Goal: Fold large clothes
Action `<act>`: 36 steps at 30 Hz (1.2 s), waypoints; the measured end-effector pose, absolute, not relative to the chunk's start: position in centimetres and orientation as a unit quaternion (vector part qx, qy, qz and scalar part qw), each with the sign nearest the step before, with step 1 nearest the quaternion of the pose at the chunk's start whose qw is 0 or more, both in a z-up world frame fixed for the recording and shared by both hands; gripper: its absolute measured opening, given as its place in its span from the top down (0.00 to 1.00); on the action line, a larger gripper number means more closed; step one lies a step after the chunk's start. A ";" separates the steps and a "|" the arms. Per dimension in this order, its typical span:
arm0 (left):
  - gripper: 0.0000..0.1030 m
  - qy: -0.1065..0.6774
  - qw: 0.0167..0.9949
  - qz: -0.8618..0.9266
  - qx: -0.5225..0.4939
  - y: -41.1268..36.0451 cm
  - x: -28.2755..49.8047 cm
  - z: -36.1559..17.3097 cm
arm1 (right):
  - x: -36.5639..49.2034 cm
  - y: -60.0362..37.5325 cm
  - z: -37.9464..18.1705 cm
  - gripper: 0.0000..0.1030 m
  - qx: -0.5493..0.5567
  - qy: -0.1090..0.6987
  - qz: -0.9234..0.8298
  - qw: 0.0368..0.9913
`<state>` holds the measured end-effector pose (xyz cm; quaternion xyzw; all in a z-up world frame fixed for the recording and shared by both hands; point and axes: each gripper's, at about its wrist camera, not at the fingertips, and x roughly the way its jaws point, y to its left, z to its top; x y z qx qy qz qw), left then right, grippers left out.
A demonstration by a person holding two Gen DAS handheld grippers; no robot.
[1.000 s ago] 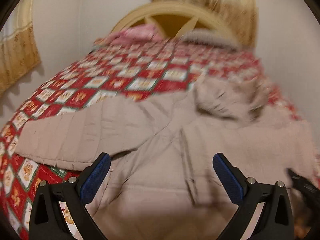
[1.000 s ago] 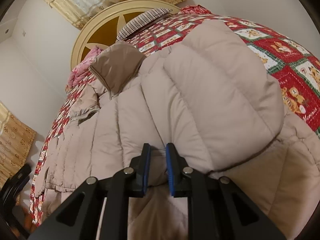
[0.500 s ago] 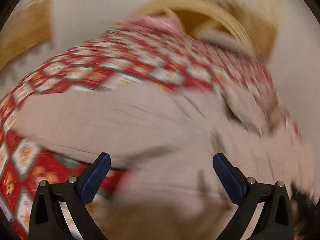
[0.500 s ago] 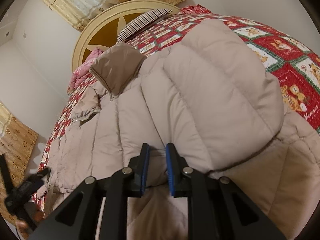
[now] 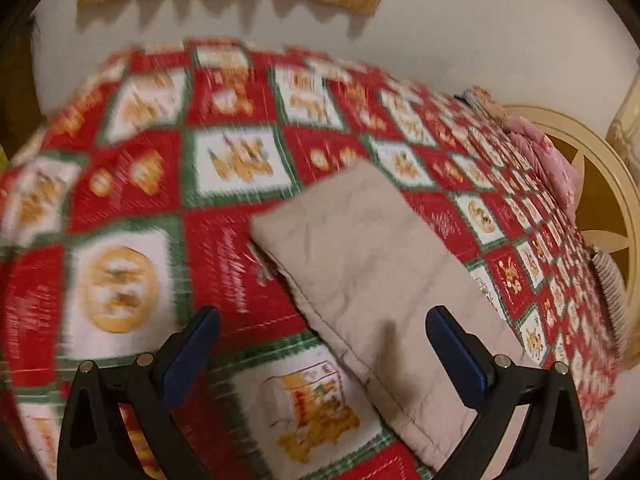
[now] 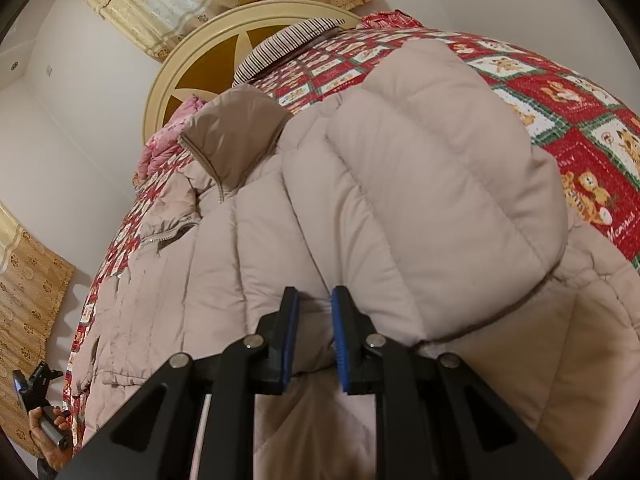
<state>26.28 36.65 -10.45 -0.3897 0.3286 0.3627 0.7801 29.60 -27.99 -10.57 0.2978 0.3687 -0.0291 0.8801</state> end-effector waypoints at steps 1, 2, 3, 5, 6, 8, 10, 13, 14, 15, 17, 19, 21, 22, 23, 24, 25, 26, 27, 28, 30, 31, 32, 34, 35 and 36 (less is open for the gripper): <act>0.01 0.341 0.772 0.361 -0.397 36.8 26.8 -11.1 | 29.6 -28.0 -10.6 0.82 0.298 0.369 -0.029 0.880; 0.01 0.347 0.768 0.370 -0.390 36.7 27.1 -11.4 | 29.6 -28.0 -10.6 0.82 0.298 0.369 -0.029 0.880; 0.01 0.345 0.769 0.382 -0.380 36.4 27.4 -11.2 | 29.6 -28.0 -10.6 0.82 0.298 0.369 -0.029 0.880; 0.01 0.354 0.762 0.402 -0.364 35.7 28.2 -11.2 | 29.7 -28.0 -10.6 0.82 0.297 0.369 -0.030 0.880; 0.01 0.363 0.759 0.410 -0.353 35.7 28.8 -11.4 | 29.6 -28.0 -10.6 0.82 0.298 0.369 -0.030 0.880; 0.01 0.373 0.760 0.418 -0.328 35.5 29.6 -11.5 | 29.6 -28.0 -10.6 0.82 0.298 0.369 -0.030 0.880; 0.03 0.357 0.776 0.412 -0.316 35.6 29.2 -11.3 | 29.6 -28.0 -10.6 0.82 0.297 0.369 -0.031 0.880; 0.51 0.324 0.809 0.382 -0.307 34.6 28.6 -11.1 | 29.6 -28.0 -10.6 0.82 0.298 0.369 -0.030 0.880; 0.53 0.323 0.813 0.377 -0.305 34.4 28.8 -11.3 | 29.6 -28.0 -10.6 0.82 0.298 0.369 -0.030 0.880; 0.56 0.322 0.814 0.378 -0.302 34.5 29.0 -11.4 | 29.6 -28.0 -10.6 0.82 0.299 0.369 -0.030 0.880; 0.69 0.321 0.818 0.372 -0.299 34.5 29.2 -11.4 | 29.6 -28.0 -10.6 0.82 0.298 0.369 -0.031 0.880; 0.88 0.311 0.831 0.322 -0.329 34.6 29.2 -11.1 | 29.6 -28.0 -10.6 0.82 0.298 0.368 -0.031 0.880; 0.89 0.304 0.838 0.300 -0.338 34.5 29.5 -10.3 | 29.6 -28.0 -10.6 0.82 0.299 0.368 -0.031 0.880; 0.89 0.297 0.847 0.296 -0.327 34.0 29.6 -9.5 | 29.6 -28.0 -10.6 0.82 0.299 0.368 -0.031 0.880; 0.89 0.286 0.862 0.284 -0.309 33.0 29.8 -8.3 | 29.6 -28.0 -10.6 0.82 0.300 0.368 -0.031 0.880; 0.89 0.279 0.872 0.270 -0.298 32.0 30.0 -7.4 | 29.6 -28.0 -10.6 0.82 0.299 0.368 -0.031 0.880; 0.89 0.269 0.884 0.253 -0.287 31.0 30.1 -6.4 | 29.6 -28.0 -10.6 0.82 0.299 0.368 -0.031 0.880; 0.89 0.259 0.896 0.235 -0.272 29.5 30.2 -5.2 | 29.6 -28.0 -10.6 0.82 0.300 0.368 -0.031 0.880; 0.89 0.247 0.909 0.215 -0.257 27.8 30.3 -3.9 | 29.6 -28.0 -10.6 0.82 0.300 0.368 -0.031 0.880; 0.89 0.234 0.923 0.185 -0.241 25.8 30.3 -2.6 | 29.6 -28.0 -10.6 0.82 0.300 0.368 -0.031 0.880; 0.89 0.219 0.944 0.134 -0.207 21.9 30.5 -0.6 | 29.6 -28.0 -10.6 0.82 0.299 0.368 -0.031 0.880; 0.89 0.214 0.952 0.110 -0.187 19.7 30.4 0.2 | 29.6 -28.0 -10.6 0.82 0.300 0.368 -0.031 0.880; 0.89 0.211 0.960 0.082 -0.163 17.1 30.3 0.9 | 29.6 -28.0 -10.6 0.82 0.300 0.368 -0.031 0.880; 0.89 0.205 0.973 0.021 -0.101 10.9 29.7 1.8 | 29.6 -28.0 -10.6 0.82 0.300 0.368 -0.032 0.880; 0.89 0.203 0.976 -0.004 -0.078 8.2 29.3 1.8 | 29.6 -28.0 -10.6 0.82 0.301 0.367 -0.031 0.880; 0.89 0.203 0.977 -0.025 -0.065 6.2 28.8 1.6 | 29.6 -28.0 -10.7 0.82 0.301 0.367 -0.031 0.880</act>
